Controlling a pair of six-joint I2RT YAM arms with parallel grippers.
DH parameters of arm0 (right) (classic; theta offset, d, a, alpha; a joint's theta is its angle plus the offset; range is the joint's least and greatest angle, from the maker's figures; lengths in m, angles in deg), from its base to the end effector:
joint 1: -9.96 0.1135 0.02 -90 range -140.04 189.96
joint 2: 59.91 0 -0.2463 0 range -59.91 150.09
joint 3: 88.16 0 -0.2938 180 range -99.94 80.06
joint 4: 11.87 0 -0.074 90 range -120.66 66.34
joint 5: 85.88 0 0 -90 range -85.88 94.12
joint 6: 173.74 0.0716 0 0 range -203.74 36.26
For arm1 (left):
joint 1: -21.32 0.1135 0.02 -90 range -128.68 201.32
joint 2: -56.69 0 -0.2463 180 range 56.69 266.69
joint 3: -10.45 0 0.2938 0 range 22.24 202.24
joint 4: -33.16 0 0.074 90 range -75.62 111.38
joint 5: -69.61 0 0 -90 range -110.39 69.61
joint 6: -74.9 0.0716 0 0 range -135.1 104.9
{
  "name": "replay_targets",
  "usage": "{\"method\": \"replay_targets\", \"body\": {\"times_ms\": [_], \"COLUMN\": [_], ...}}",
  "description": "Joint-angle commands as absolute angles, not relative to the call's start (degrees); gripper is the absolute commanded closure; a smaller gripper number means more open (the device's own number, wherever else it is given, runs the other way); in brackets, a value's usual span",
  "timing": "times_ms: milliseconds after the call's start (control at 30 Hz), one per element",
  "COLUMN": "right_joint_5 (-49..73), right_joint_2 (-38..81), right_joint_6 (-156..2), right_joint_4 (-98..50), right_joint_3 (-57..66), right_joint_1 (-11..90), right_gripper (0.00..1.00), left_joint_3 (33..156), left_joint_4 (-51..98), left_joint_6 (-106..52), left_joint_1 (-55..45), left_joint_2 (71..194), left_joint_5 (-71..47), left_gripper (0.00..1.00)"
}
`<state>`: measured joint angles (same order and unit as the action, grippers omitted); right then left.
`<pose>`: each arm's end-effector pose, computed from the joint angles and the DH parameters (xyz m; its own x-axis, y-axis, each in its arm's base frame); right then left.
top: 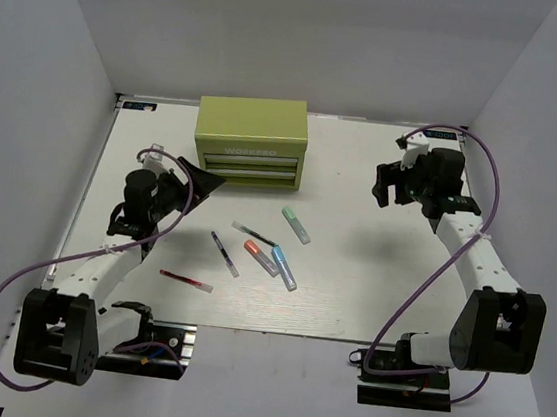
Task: Sort the stationery into containers
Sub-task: Open the drawer
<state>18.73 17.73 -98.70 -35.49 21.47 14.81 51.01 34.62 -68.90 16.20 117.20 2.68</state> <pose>0.3788 0.0503 0.2434 -0.4174 -0.2861 -0.8625 -0.4195 0.9026 -0.0964 0.3038 -0.0554 0.1833 -0.5515 -0.6960 -0.4598 0.0122 0.5445 -0.8387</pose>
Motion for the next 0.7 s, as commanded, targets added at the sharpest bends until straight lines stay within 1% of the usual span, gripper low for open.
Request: {"method": "replay_targets", "body": {"times_ms": [0, 67, 133, 167, 200, 267, 333, 367, 400, 433, 467, 500, 533, 567, 600, 633, 667], "right_joint_5": [21.3, 22.4, 26.8, 28.2, 33.7, 36.6, 41.4, 42.6, 44.0, 45.6, 47.3, 47.9, 48.7, 48.8, 48.6, 48.6, 48.5], "right_joint_2": [18.3, 18.1, 17.7, 17.2, 17.1, 16.6, 17.0, 17.3, 17.5, 18.8, 19.3, 20.2, 20.4, 20.7, 21.1, 21.1, 21.5], "right_joint_6": [-98.9, -101.3, -103.9, -106.4, -109.1, -111.4, -113.3, -113.5, -114.1, -115.0, -116.6, -117.2, -118.4, -120.2, -121.3, -124.2, -125.3], "right_joint_4": [-36.0, -35.9, -36.1, -36.2, -36.7, -37.5, -37.6, -37.7, -37.9, -38.2, -38.6, -38.9, -38.7, -37.6, -37.2, -36.7, -36.0], "right_joint_3": [18.0, 17.5, 17.3, 17.2, 17.2, 17.1, 16.5, 16.3, 15.0, 14.4, 13.7, 11.9, 11.2, 9.9, 9.6, 9.0, 8.7], "right_joint_1": [14.4, 14.4, 14.4, 14.4, 14.5, 14.6, 15.1, 15.0, 15.8, 16.0, 16.6, 18.0, 18.7, 20.8, 21.6, 22.3, 23.6], "right_gripper": [0.1, 0.1, 0.1, 0.1, 0.1, 0.1, 0.1, 0.1, 0.15, 0.29, 0.36, 0.43, 0.54, 0.56, 0.56, 0.53, 0.46], "left_joint_3": [51.2, 51.2, 51.7, 51.7, 51.7, 52.2, 52.7, 53.3, 53.3, 53.3, 53.3, 53.3, 53.3, 53.3, 53.3, 53.3, 53.8], "left_joint_4": [43.0, 44.4, 46.9, 47.6, 48.2, 48.7, 49.4, 50.4, 51.1, 52.0, 53.6, 54.5, 56.3, 57.2, 57.9, 59.2, 59.9], "left_joint_6": [-72.6, -73.2, -74.0, -74.8, -75.3, -75.3, -75.3, -75.3, -76.0, -76.7, -77.2, -78.1, -78.6, -79.2, -80.0, -80.0, -80.6], "left_joint_1": [15.6, 15.0, 15.0, 14.3, 13.8, 13.8, 12.5, 12.5, 11.8, 11.8, 11.3, 11.3, 10.6, 10.1, 10.1, 10.1, 9.4], "left_joint_2": [119.5, 122.2, 123.8, 125.2, 126.0, 127.4, 129.4, 130.1, 130.7, 132.0, 132.7, 133.3, 134.5, 135.2, 135.7, 135.7, 137.0], "left_joint_5": [5.5, 5.5, 5.0, 4.2, 4.2, 2.6, 1.9, 0.9, 0.4, -0.7, -1.2, -1.8, -2.9, -3.5, -4.2, -6.0, -6.9], "left_gripper": [0.02, 0.07, 0.1, 0.11, 0.11, 0.13, 0.17, 0.23, 0.26, 0.31, 0.41, 0.47, 0.52, 0.58, 0.58, 0.58, 0.56]}}
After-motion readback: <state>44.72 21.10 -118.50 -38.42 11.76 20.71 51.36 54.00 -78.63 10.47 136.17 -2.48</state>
